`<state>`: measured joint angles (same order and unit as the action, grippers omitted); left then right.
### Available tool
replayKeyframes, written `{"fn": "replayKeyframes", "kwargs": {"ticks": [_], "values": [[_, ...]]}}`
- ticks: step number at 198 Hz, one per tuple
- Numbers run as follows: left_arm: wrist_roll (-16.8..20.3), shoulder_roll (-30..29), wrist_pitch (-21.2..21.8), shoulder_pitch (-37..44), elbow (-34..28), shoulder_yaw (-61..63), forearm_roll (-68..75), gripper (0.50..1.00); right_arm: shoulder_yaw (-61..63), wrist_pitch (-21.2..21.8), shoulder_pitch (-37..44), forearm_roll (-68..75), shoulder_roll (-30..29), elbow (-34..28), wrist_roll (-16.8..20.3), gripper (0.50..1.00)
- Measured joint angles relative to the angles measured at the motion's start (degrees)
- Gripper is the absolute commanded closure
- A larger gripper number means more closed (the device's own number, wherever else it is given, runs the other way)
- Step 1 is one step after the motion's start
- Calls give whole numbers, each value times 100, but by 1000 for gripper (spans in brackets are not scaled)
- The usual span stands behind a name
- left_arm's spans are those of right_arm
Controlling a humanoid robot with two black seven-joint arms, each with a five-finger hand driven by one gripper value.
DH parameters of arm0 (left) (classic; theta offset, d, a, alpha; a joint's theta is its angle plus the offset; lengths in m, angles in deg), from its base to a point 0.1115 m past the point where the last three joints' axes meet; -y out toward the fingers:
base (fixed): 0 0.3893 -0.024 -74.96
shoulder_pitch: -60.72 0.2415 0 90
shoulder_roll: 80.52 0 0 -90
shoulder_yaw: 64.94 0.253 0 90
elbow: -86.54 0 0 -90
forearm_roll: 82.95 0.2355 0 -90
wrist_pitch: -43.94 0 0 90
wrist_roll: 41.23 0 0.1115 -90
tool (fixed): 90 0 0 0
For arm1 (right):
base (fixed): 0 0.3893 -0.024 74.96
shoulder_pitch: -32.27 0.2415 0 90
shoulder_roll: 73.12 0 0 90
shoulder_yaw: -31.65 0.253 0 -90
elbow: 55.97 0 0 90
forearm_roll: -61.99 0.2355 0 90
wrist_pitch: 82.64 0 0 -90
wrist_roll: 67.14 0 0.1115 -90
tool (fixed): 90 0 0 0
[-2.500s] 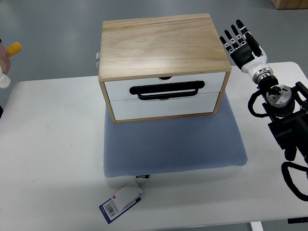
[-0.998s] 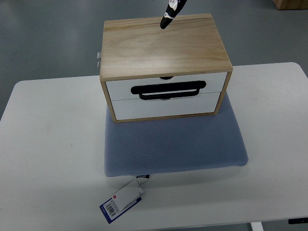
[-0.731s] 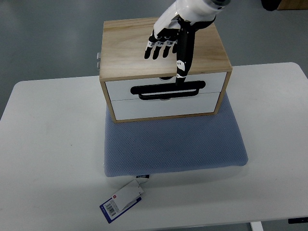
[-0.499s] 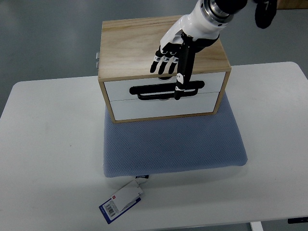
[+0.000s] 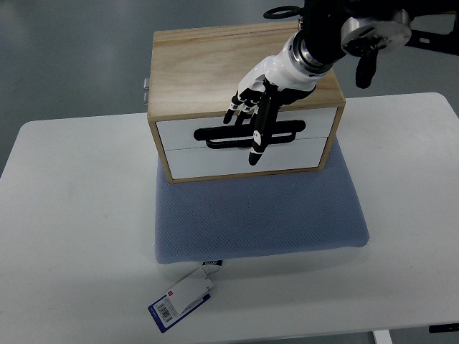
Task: Open wood drawer with right hand
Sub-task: 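Reach the right hand down to the upper drawer's black handle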
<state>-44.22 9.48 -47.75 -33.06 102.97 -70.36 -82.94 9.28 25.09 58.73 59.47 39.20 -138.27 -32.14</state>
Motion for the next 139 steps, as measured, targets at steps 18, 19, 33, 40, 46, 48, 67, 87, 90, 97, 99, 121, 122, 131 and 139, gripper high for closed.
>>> {"fn": "replayKeyframes", "kwargs": {"ticks": [18,19,33,40,46,48,67,87,90,97,99,121,122,131,139], "values": [[0,0,1,0,-3,-2,0,500,-46,-39,-66,-193,-49,2,0,556],[0,0,1,0,-3,-2,0,500,-48,-40,-71,-202,-51,2,0,556],[0,0,2,0,-8,-3,0,500,-66,-47,-135,-321,-73,9,0,556],[0,0,2,0,-8,-4,0,500,-72,-52,-167,-380,-84,15,0,556],[-1,0,2,2,-8,-4,0,500,-79,-58,-196,-424,-93,20,0,556],[-1,0,2,3,-9,-4,0,500,-82,-59,-203,-433,-95,21,0,556],[-2,0,2,8,-9,-4,-1,500,-101,-66,-258,-569,-145,41,0,556],[-2,0,2,9,-9,-4,-3,500,-108,-69,-326,-678,-197,64,0,556],[-2,0,2,9,-9,-4,-3,500,-109,-70,-335,-689,-205,67,0,556],[-2,0,2,9,-9,-4,-5,500,-109,-73,-360,-719,-227,79,0,556],[-2,0,2,9,-9,-4,-5,500,-109,-73,-367,-727,-233,82,0,556],[-2,0,2,9,-9,-4,-7,500,-110,-76,-426,-789,-286,117,0,556],[-2,0,2,9,-9,-5,-7,500,-110,-76,-428,-791,-289,119,0,556],[-2,0,2,9,-9,-7,-8,500,-110,-76,-447,-805,-318,134,0,556],[-1,0,2,9,-9,-8,-9,500,-110,-76,-459,-812,-338,146,0,556]]}}
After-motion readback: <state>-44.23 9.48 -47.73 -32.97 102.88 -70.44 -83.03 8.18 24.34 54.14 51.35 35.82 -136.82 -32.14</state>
